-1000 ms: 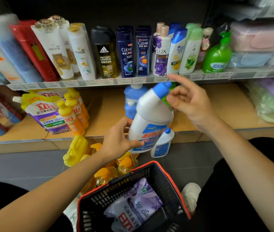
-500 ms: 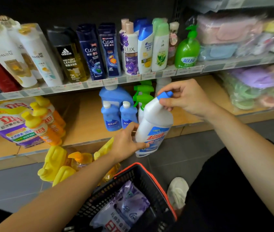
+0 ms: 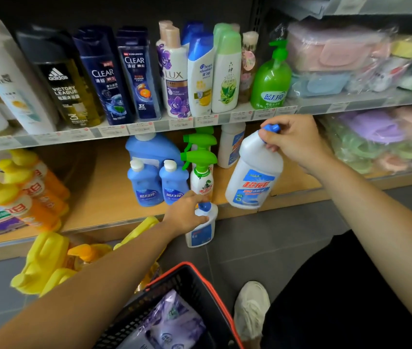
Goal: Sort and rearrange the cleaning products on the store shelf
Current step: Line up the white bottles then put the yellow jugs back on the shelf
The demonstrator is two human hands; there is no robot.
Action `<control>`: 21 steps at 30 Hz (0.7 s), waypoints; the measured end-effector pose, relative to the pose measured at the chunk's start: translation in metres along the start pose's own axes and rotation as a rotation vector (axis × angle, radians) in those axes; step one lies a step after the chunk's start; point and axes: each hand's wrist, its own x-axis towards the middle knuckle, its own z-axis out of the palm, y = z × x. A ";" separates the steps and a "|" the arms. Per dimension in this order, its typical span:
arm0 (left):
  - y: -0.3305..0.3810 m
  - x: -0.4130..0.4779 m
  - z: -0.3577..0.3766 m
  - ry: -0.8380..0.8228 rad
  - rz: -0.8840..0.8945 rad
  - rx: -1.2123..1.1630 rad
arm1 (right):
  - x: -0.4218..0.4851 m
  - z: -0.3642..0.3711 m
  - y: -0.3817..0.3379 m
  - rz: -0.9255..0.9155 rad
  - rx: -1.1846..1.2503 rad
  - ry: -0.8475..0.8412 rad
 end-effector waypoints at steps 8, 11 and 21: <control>0.006 0.015 0.004 0.079 0.031 0.096 | 0.035 0.029 0.047 0.070 -0.111 0.029; 0.021 0.019 -0.011 0.379 0.149 0.140 | 0.040 0.044 0.060 0.113 -0.063 -0.046; 0.069 0.084 -0.068 0.459 0.405 0.124 | 0.049 0.056 0.076 0.192 0.189 -0.257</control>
